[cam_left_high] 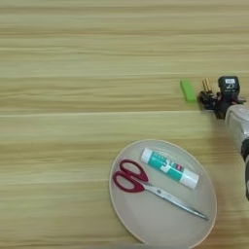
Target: Move the objects on the table
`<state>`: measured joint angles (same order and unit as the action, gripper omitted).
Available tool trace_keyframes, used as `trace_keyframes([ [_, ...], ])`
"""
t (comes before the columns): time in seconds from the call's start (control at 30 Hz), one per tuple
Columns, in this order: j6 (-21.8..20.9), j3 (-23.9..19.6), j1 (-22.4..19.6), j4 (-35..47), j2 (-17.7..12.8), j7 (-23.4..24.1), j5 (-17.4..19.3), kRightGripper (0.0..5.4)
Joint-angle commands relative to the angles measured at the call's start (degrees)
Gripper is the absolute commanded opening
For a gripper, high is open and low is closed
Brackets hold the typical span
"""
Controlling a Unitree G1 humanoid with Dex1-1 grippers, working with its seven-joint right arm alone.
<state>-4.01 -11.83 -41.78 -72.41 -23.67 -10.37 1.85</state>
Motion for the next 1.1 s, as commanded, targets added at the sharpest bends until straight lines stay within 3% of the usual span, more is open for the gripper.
trace_keyframes([
  [0.03,0.9,0.1,-3.7,1.5,-1.6,0.4,-0.1,2.83],
  [0.57,1.1,-0.1,-3.7,1.5,-1.5,0.3,0.1,0.86],
  [0.9,-1.1,-1.2,-3.8,2.6,-1.4,0.4,1.1,0.83],
  [1.1,-6.3,-2.0,-3.8,5.5,-1.1,0.0,1.6,0.83],
])
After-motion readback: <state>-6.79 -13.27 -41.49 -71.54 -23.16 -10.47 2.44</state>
